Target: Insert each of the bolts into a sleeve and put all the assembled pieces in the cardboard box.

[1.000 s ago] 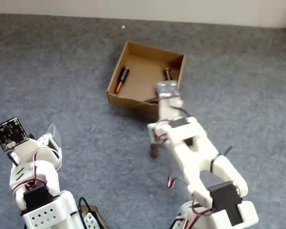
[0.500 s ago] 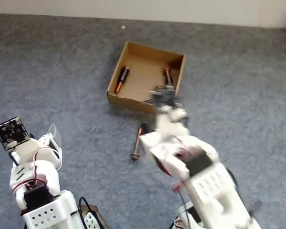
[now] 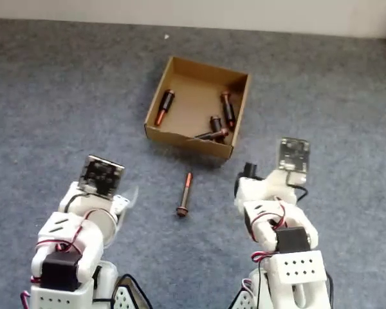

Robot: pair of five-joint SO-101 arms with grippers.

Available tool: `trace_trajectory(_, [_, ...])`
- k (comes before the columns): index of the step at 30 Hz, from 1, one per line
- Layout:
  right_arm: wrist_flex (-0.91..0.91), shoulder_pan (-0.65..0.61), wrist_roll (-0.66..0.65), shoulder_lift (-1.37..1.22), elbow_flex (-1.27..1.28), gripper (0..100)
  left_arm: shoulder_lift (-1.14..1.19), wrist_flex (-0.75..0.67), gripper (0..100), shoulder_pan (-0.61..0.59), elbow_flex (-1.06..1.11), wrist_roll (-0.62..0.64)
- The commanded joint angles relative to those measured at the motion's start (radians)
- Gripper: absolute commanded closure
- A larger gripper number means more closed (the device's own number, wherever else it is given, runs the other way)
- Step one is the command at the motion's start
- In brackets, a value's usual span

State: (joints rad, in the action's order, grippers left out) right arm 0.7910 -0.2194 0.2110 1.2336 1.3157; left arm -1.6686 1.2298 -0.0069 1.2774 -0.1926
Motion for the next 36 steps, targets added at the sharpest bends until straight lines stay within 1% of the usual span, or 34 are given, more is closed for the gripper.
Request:
trace_trajectory(1, [-0.101, 0.094, 0.066, 0.024, 0.010, 99.5, 0.177, 0.037, 75, 0.125, -0.148, -0.026])
trace_trajectory(4, [-0.120, 0.119, 0.091, 0.024, 0.016, 99.5, 0.415, 0.035, 75, 0.202, -0.245, -0.026])
trace_trajectory(9, [-0.130, 0.153, 0.092, 0.024, 0.018, 99.5, 0.809, 0.023, 75, 0.315, -0.401, -0.015])
trace_trajectory(13, [-0.130, 0.157, 0.092, 0.024, 0.018, 99.5, 1.072, -0.074, 75, 0.341, -0.506, 0.109])
trace_trajectory(17, [-0.130, 0.157, 0.092, 0.024, 0.018, 99.5, 1.285, -0.160, 75, 0.343, -0.588, 0.175])
trace_trajectory(21, [-0.130, 0.157, 0.092, 0.024, 0.018, 99.5, 1.457, -0.196, 75, 0.343, -0.671, 0.252])
trace_trajectory(24, [-0.130, 0.157, 0.092, 0.024, 0.018, 99.5, 1.563, -0.193, 75, 0.344, -0.739, 0.295])
trace_trajectory(29, [-0.130, 0.159, 0.092, 0.024, 0.018, 99.5, 1.698, -0.189, 75, 0.397, -0.808, 0.307])
trace_trajectory(33, [-0.130, 0.159, 0.092, 0.024, 0.018, 99.5, 1.784, -0.195, 76, 0.441, -0.822, 0.308])
trace_trajectory(36, [-0.130, 0.159, 0.092, 0.024, 0.028, 99.5, 1.828, -0.190, 77, 0.437, -0.834, 0.359])
